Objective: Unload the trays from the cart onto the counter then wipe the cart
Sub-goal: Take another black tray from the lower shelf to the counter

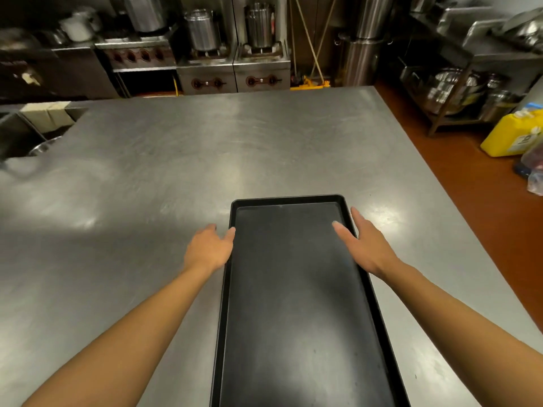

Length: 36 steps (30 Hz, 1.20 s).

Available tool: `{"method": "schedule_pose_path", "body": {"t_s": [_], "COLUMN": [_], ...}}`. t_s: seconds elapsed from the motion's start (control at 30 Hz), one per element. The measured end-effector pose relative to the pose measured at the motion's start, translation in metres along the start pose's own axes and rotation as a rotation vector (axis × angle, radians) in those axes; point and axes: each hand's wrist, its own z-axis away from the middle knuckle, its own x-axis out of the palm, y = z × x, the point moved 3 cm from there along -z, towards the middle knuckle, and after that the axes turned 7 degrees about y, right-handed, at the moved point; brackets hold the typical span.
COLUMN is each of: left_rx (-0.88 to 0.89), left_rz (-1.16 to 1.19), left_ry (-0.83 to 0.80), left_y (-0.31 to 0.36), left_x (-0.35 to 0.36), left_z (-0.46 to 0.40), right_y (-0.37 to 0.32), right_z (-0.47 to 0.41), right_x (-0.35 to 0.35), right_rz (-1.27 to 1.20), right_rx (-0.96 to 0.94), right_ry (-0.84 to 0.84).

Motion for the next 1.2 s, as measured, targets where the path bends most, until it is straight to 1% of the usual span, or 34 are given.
{"method": "schedule_pose_path", "body": {"t_s": [0.1,0.2,0.27,0.37,0.43,0.5,0.6,0.63,0.67,0.73,0.83,0.97,1.07,1.2], "left_rx": [0.053,0.103,0.119,0.056,0.058,0.048,0.019,0.005,-0.024,-0.097,-0.239,-0.374,-0.479,-0.600], "left_rz": [0.155,0.306,0.517,0.955,1.089,1.144,1.158,1.155,1.137,1.082,1.001,0.885,0.789,0.642], "left_ry": [0.130,0.272,0.338,0.447,0.528,0.646,0.832,0.870,0.940,1.089,1.343,1.643,1.861,2.048], "left_y": [0.020,0.018,0.010,-0.010,-0.029,-0.060,-0.114,-0.128,-0.147,-0.180,-0.208,-0.206,-0.178,-0.122], "left_x": [-0.059,-0.126,-0.173,-0.244,-0.278,-0.308,-0.342,-0.347,-0.353,-0.358,-0.353,-0.336,-0.309,-0.267], "left_z": [0.012,0.031,0.049,0.099,0.141,0.199,0.299,0.324,0.362,0.443,0.574,0.749,0.879,1.013], "right_y": [-0.056,-0.113,-0.155,-0.219,-0.252,-0.285,-0.328,-0.334,-0.344,-0.357,-0.371,-0.371,-0.348,-0.297], "right_z": [-0.002,-0.004,0.002,0.028,0.054,0.094,0.170,0.187,0.214,0.271,0.373,0.528,0.644,0.763], "right_x": [-0.008,-0.009,-0.009,-0.002,0.010,0.029,0.056,0.061,0.071,0.090,0.104,0.090,0.059,0.010], "right_rz": [-0.109,-0.150,-0.228,-0.405,-0.492,-0.555,-0.651,-0.684,-0.700,-0.710,-0.738,-0.769,-0.750,-0.710], "right_rx": [-0.139,-0.285,-0.356,-0.454,-0.517,-0.605,-0.687,-0.692,-0.715,-0.761,-0.833,-0.859,-0.913,-0.965], "right_ry": [-0.025,-0.095,-0.161,-0.294,-0.399,-0.559,-0.801,-0.850,-0.925,-1.099,-1.364,-1.730,-1.990,-2.220]}}
